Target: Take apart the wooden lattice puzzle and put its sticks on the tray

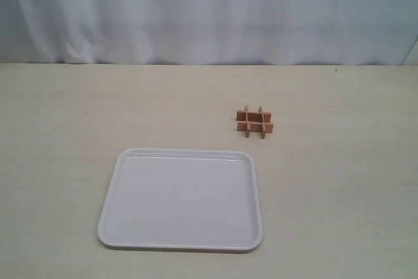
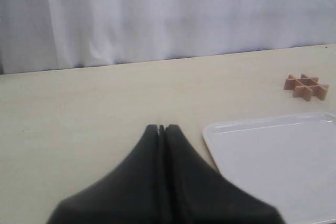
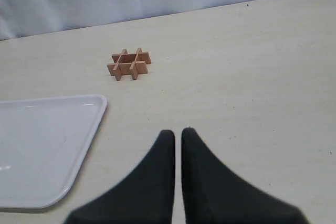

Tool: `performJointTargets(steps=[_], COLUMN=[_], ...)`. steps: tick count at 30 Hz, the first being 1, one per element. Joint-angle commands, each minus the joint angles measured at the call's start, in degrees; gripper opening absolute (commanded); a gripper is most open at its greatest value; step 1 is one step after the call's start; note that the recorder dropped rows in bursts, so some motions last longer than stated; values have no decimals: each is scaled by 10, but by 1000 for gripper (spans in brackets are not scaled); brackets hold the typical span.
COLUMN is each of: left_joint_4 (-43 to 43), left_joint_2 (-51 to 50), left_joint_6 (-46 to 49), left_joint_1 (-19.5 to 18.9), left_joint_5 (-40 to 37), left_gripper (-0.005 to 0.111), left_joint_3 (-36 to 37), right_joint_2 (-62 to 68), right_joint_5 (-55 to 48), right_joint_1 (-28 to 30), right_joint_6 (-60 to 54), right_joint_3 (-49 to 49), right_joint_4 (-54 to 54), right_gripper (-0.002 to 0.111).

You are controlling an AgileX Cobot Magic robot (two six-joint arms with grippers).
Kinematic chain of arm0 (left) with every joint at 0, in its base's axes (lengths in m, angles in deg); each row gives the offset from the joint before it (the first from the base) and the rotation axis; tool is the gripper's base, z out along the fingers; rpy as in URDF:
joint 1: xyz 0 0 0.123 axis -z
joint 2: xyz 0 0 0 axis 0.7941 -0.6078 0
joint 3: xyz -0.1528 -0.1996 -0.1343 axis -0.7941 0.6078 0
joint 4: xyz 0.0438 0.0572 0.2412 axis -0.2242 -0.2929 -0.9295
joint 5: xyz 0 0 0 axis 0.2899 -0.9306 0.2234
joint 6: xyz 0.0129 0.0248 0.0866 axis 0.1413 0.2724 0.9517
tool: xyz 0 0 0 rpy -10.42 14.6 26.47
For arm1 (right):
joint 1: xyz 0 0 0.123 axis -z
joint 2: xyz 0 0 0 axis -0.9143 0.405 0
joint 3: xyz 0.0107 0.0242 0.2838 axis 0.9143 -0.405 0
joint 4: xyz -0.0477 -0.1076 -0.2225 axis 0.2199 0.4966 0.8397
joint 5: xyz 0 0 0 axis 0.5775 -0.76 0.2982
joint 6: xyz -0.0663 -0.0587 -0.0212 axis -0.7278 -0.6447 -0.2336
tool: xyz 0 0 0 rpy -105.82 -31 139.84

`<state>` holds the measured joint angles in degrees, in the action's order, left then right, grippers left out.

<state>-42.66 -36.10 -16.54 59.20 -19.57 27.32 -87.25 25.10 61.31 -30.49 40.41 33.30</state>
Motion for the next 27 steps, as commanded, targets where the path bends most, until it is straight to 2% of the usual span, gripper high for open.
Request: performJointTargets(steps=[1, 10, 17, 27], left_joint_4=[0, 0, 0, 0], left_joint_2=[2, 2, 2, 2], left_joint_6=[-2, -2, -2, -2], left_joint_1=[0, 0, 0, 0], left_joint_5=[6, 6, 6, 6], left_gripper=[0, 0, 0, 0], left_joint_3=[1, 1, 1, 1], right_joint_2=[-3, -3, -3, -3], right_joint_5=[1, 75, 77, 130], right_joint_1=[-1, -1, -1, -1], right_joint_6=[2, 1, 1, 1], right_joint_3=[-1, -1, -1, -1], right_joint_4=[4, 161, 155, 7], right_gripper=[4, 4, 4, 4])
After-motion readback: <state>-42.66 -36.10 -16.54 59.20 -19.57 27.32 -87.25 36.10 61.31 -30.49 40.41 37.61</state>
